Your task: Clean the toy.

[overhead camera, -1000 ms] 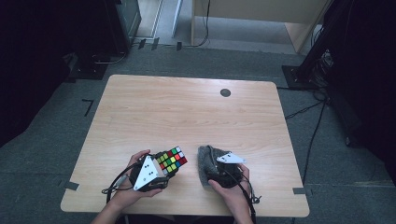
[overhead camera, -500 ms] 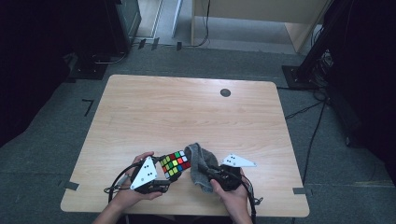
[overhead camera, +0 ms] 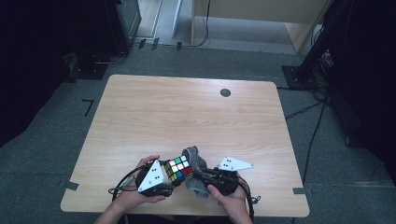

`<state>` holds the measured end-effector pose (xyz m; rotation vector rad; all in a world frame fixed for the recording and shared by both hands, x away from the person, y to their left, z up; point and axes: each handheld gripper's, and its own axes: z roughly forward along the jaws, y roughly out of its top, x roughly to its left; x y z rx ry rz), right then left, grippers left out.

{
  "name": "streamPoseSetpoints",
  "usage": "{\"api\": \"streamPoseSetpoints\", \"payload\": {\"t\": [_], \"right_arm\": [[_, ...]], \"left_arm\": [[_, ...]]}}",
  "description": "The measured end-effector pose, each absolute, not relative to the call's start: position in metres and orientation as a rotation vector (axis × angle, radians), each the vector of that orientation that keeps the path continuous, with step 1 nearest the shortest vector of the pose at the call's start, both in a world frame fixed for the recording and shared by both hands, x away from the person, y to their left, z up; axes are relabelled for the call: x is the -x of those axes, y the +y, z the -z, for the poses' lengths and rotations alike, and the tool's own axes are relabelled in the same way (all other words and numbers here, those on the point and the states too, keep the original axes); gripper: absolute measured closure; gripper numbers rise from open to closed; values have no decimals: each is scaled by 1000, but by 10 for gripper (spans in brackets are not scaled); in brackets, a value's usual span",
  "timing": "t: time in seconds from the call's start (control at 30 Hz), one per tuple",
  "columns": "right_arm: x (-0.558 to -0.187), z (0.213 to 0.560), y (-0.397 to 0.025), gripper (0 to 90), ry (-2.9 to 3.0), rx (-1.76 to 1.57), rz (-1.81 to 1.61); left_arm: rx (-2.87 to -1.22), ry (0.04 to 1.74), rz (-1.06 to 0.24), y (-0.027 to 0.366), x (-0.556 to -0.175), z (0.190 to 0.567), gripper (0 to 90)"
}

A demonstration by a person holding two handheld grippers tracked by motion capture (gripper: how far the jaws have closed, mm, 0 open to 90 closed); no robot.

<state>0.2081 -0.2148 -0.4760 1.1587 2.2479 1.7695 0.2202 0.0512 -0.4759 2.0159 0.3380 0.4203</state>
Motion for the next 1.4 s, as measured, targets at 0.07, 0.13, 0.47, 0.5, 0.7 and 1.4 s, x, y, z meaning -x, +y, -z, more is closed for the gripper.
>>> {"api": "streamPoseSetpoints", "payload": {"t": [0.07, 0.13, 0.47, 0.5, 0.7, 1.4], "right_arm": [[-205, 469, -218, 786, 2162, -1174, -1709], [-201, 459, -225, 785, 2040, -1212, -1721], [-175, 423, -191, 760, 2072, -1006, -1793], [-177, 428, -188, 759, 2093, -1017, -1797], [-182, 440, -191, 757, 2091, -1078, -1831], [-193, 452, -209, 765, 1978, -1377, -1823]], "left_arm": [[-2011, 340, -415, 53, -221, 475, 333], [-2021, 338, -419, 53, -221, 476, 333], [-2065, 292, -431, 41, -213, 476, 336], [-2078, 291, -445, 40, -212, 475, 336], [-2078, 325, -443, 41, -213, 471, 329], [-1973, 338, -380, 48, -213, 461, 331]]}}
